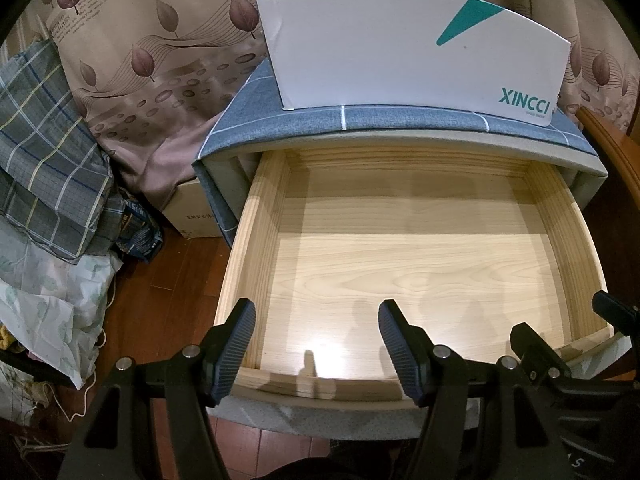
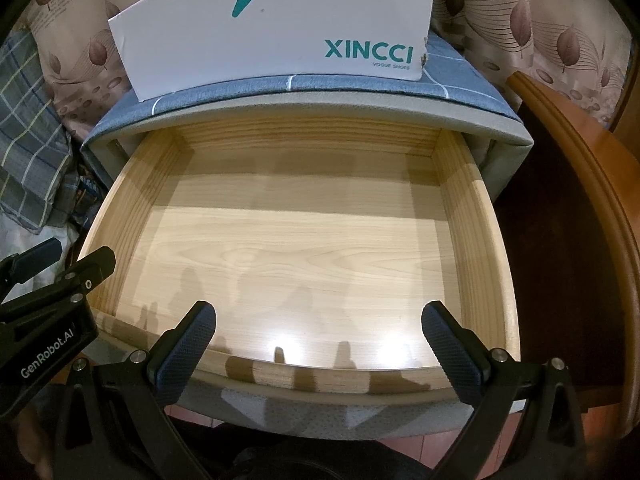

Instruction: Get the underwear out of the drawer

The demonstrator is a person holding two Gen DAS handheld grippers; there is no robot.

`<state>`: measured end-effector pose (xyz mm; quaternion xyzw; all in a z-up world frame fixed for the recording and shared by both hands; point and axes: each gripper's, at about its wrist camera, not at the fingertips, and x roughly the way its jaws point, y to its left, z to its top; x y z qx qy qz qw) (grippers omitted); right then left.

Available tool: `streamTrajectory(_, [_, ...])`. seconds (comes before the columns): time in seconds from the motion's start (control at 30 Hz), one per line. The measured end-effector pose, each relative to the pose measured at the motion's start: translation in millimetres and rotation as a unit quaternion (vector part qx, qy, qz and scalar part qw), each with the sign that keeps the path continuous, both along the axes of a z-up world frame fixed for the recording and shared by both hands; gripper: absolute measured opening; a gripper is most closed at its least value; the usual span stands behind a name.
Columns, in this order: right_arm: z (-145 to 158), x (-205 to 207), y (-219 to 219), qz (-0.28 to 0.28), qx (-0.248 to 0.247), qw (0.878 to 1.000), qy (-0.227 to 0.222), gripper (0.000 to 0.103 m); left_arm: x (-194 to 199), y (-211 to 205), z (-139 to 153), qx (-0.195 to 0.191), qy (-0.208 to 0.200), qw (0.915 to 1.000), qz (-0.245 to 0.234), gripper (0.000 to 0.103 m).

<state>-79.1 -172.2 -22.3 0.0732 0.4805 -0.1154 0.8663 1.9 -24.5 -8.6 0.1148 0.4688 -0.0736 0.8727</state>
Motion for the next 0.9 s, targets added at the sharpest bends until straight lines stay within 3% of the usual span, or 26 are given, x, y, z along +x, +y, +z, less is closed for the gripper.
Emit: streamTrajectory(0.9, [-0.7, 0.4, 1.4, 0.000, 0.000, 1.000, 0.002, 0.102, -2.0, 1.2, 3.2, 0.001, -0.013, 0.9999, -0.005, 0.066])
